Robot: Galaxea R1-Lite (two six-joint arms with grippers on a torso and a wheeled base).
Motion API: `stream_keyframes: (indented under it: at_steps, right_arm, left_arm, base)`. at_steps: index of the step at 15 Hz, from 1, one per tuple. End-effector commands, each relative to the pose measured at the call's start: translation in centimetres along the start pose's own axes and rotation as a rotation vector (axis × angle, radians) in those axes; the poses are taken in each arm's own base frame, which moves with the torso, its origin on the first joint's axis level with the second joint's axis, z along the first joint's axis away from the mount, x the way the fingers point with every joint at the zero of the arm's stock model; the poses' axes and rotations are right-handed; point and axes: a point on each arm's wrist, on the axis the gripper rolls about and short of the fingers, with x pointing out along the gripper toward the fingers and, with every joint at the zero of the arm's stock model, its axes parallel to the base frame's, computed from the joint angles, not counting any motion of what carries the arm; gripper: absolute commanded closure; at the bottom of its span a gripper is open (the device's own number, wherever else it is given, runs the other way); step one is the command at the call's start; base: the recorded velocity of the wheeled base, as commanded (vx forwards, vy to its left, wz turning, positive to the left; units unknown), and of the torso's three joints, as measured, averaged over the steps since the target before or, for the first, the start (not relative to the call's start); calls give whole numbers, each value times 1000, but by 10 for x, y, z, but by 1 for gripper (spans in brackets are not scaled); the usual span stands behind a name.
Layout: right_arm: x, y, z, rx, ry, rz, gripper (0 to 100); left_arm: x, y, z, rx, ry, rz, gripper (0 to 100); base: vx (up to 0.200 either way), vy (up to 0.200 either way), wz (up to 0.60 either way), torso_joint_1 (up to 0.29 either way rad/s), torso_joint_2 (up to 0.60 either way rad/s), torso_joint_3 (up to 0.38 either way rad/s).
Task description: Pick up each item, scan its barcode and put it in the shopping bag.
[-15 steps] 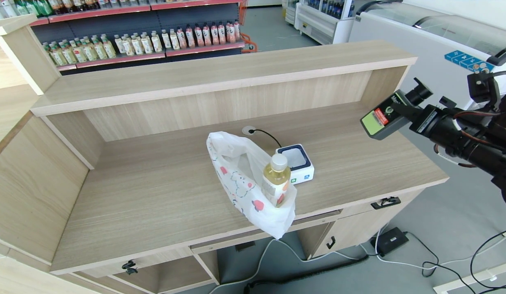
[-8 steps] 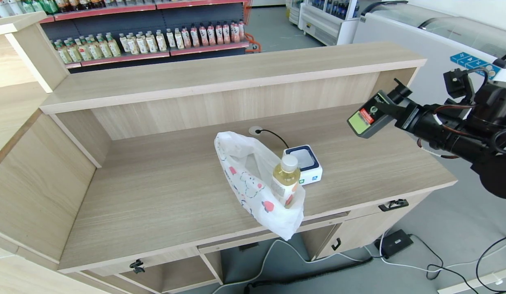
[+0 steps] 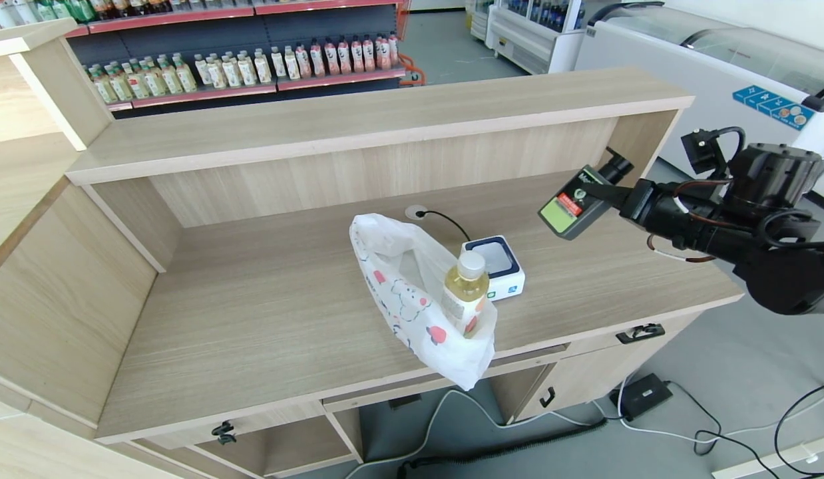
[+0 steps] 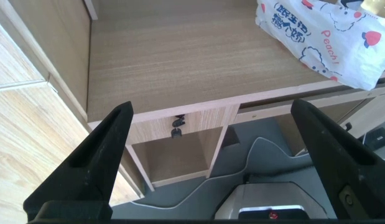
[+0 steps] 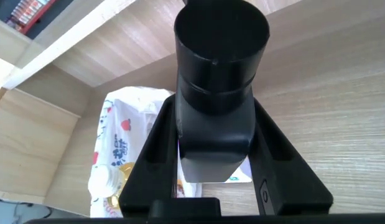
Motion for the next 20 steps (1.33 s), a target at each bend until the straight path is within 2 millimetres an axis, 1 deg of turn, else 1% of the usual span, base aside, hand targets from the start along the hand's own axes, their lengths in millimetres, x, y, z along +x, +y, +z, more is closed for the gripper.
stream_keyframes:
  at_steps: [1, 6, 9, 13, 17, 20]
  right_arm:
    - [3, -3, 0, 7, 1, 0, 100]
    - [9, -9, -11, 22, 37, 16, 100]
    - [13, -5, -20, 30, 62, 30, 100]
    - [17, 2, -28, 35, 81, 49, 100]
    - [25, -3, -37, 43, 101, 52, 100]
    - [35, -10, -39, 33, 82, 61, 100]
  left_arm:
    - [0, 0, 0, 0, -1, 1, 0]
    - [0, 0, 0, -8, -1, 3, 0]
    - [0, 0, 0, -8, -1, 3, 0]
    - [0, 0, 0, -8, -1, 3, 0]
    - [0, 0, 0, -8, -1, 3, 0]
    - [0, 0, 0, -8, 0, 3, 0]
  base:
    - [0, 0, 0, 0, 0, 0]
    - [0, 0, 0, 0, 0, 0]
    - [0, 0, 0, 0, 0, 0]
    - [0, 0, 0, 0, 0, 0]
    - [0, 0, 0, 0, 0, 0]
    - [0, 0, 0, 0, 0, 0]
